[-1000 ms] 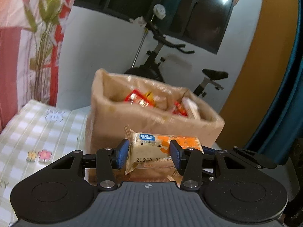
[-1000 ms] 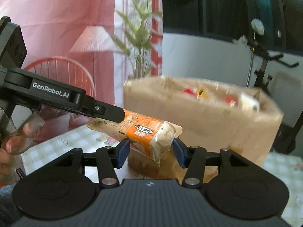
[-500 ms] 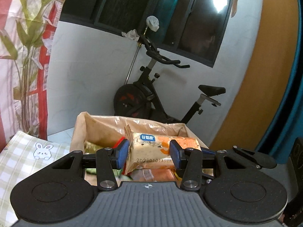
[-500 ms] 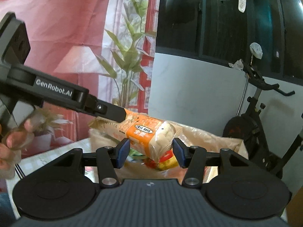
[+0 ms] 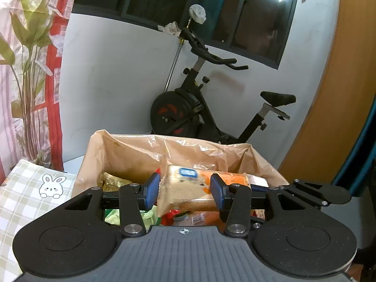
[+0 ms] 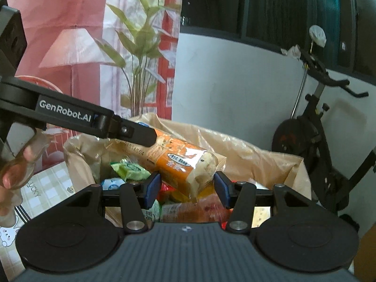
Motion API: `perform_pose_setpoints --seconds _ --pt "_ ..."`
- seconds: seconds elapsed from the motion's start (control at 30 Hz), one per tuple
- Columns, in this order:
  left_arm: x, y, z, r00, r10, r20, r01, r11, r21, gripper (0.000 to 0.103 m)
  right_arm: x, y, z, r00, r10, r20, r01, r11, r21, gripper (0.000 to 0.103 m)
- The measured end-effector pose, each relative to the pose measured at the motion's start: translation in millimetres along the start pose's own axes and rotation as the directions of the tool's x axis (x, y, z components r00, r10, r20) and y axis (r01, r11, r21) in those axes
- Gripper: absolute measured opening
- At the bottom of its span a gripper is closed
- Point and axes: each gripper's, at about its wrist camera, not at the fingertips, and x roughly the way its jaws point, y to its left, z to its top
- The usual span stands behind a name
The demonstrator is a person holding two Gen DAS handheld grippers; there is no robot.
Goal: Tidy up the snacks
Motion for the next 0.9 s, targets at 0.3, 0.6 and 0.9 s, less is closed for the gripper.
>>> perform_pose_setpoints --seconds 0.3,0.6,0.9 --pt "-18.5 -8.1 0.5 0.997 0.061 0.036 -0.065 0.992 0.106 0.066 -11.3 -4.0 -6.9 0.998 -0.066 -0.001 0.066 0.997 0.042 0.063" --pt "-60.9 -20.5 4.9 0.985 0.119 0.126 -0.138 0.978 0.156 0.094 -54.3 -4.4 -2.9 0.994 -0.097 0.057 0.090 0.989 0.114 0.090" --pt "-113.9 -31.6 -3.2 0.968 0.195 0.158 -0.218 0.965 0.143 0.097 -110.4 14.0 3.0 0.985 -0.126 0.119 0.106 0.982 0.156 0.099"
